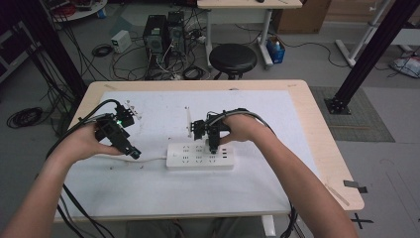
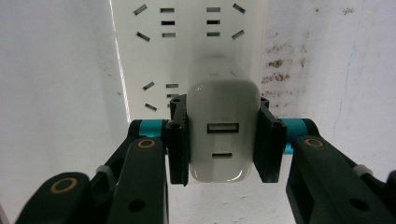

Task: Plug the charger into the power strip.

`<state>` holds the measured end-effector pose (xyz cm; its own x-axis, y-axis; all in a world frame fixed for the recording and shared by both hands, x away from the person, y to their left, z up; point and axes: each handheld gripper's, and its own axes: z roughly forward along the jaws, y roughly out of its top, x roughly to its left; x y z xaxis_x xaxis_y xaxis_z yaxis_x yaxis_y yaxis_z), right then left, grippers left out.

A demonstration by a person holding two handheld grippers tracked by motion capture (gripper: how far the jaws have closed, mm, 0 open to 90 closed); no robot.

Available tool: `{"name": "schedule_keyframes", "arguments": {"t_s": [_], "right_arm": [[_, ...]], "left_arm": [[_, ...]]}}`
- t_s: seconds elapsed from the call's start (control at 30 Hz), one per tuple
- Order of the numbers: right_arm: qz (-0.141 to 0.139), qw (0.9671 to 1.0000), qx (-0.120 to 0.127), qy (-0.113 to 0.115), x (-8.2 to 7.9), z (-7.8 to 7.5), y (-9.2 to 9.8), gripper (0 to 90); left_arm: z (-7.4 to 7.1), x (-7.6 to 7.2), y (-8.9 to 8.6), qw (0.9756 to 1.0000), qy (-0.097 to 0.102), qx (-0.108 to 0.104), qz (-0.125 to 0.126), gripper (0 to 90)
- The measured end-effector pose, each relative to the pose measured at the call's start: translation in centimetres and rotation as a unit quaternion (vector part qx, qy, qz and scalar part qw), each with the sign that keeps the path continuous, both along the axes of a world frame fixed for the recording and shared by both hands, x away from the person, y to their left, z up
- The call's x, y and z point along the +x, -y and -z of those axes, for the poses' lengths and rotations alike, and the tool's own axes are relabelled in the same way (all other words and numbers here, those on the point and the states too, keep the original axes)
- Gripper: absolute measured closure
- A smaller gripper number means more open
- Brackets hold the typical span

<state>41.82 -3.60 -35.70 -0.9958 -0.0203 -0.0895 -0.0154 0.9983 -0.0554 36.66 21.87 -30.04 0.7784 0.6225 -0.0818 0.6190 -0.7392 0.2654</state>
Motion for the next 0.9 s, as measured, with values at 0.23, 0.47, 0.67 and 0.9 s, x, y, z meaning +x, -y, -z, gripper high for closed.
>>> {"name": "schedule_keyframes", "arguments": {"t_s": [0.23, 0.47, 0.67, 0.9], "right_arm": [[-0.001, 0.9999, -0.012, 0.000, 0.0, 0.5, -0.6, 62.9], [0.005, 0.9991, 0.040, -0.012, 0.4, 0.9, 0.8, 62.2], [0.046, 0.9946, 0.088, -0.032, 0.9, 0.1, 2.0, 43.9], [0.152, 0.9761, 0.155, 0.006, 1.1, -5.4, 8.7, 21.3]], "left_arm": [[0.0, 0.2, 0.8, 1.0000, 0.000, 0.002, 0.009, 16.7], [-0.1, 0.2, 1.0, 0.9999, 0.006, -0.002, 0.009, 16.7], [-0.4, 0.4, 1.0, 0.9999, 0.013, 0.000, 0.009, 16.7], [-1.7, 0.8, 1.2, 0.9993, 0.036, 0.014, 0.000, 16.7]]}}
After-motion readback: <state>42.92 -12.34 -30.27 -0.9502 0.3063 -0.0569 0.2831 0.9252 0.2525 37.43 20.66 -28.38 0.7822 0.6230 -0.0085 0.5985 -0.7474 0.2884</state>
